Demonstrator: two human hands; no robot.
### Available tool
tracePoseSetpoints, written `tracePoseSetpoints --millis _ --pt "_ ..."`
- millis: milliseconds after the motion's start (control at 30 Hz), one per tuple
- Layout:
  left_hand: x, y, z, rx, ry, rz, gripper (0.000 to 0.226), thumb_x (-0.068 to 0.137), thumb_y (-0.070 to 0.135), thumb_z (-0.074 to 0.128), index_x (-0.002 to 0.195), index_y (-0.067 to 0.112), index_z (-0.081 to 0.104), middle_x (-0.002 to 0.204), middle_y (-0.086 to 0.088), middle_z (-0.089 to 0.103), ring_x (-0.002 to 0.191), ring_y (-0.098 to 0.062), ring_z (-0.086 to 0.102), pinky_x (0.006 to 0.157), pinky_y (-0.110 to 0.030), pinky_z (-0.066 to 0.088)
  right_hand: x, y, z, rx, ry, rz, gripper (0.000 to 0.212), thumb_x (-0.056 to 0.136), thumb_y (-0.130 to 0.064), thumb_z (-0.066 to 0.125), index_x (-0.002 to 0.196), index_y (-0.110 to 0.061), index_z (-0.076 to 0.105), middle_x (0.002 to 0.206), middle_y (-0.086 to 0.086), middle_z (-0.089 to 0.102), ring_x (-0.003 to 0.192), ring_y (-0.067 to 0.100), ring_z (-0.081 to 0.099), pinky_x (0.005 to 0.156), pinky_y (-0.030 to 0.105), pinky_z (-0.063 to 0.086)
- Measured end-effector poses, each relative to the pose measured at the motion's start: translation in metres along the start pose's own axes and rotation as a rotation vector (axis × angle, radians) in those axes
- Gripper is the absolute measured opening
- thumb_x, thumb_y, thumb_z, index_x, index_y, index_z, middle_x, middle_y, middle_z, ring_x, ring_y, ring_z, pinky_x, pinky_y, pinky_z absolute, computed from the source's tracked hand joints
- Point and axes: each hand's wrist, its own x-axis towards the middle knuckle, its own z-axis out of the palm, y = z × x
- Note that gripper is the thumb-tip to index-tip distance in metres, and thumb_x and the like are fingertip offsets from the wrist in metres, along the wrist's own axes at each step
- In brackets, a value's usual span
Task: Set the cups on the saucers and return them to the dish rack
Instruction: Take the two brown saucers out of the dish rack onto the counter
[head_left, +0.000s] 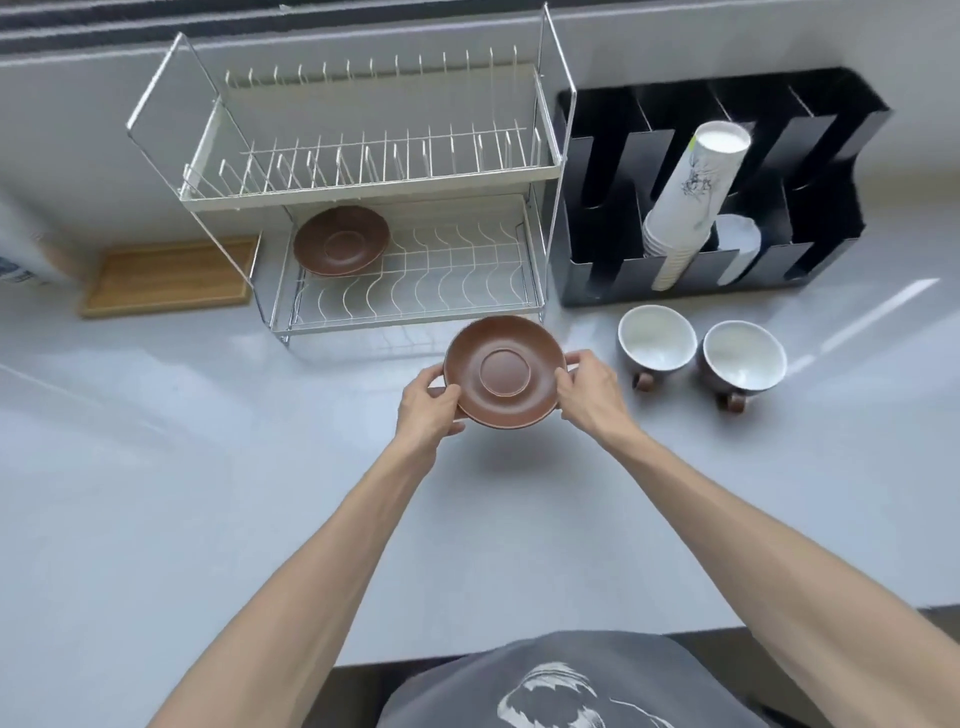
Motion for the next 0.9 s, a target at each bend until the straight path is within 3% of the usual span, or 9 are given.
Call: tracePoseSetpoints --millis 367,467,733,900 --pt "-0.022 -0.043 0.053 0.141 -0.181 -0.052 0.043 0.092 0.003 0.049 0.132 0.019 0.055 0.097 -0.007 0.075 0.074 -0.017 0.075 0.073 -0.032 0.058 -0.041 0.080 -0.024 0.041 0.052 0.177 0.029 0.094 -0.022 0.048 0.119 -0.011 0.058 0.111 0.014 0.070 0.105 0.036 0.065 0.092 0.045 0.051" --pt "-0.024 -0.050 0.067 0.165 -0.202 -0.062 0.045 0.091 0.003 0.050 0.134 0.017 0.055 0.103 -0.011 0.075 0.077 -0.020 0.074 0.069 -0.029 0.057 -0.047 0.096 -0.029 0.062 0.065 0.205 0.028 0.095 -0.022 0.047 0.118 -0.010 0.057 0.111 0.012 0.069 0.104 0.036 0.065 0.092 0.044 0.051" --pt "-0.026 -0.060 0.092 0.215 -0.228 -0.066 0.049 0.089 0.002 0.050 0.136 0.017 0.056 0.096 -0.010 0.076 0.076 -0.020 0.072 0.065 -0.028 0.055 -0.052 0.123 -0.038 0.067 0.093 0.253 0.027 0.097 -0.022 0.047 0.119 -0.010 0.056 0.115 0.013 0.069 0.108 0.035 0.062 0.092 0.039 0.048" --pt "-0.023 -0.067 0.099 0.251 -0.210 -0.069 0.056 0.087 0.001 0.049 0.140 0.020 0.057 0.092 -0.007 0.076 0.073 -0.019 0.069 0.071 -0.031 0.058 -0.051 0.132 -0.037 0.055 0.095 0.256 0.027 0.097 -0.023 0.046 0.119 -0.010 0.055 0.115 0.013 0.070 0.107 0.036 0.063 0.092 0.040 0.048"
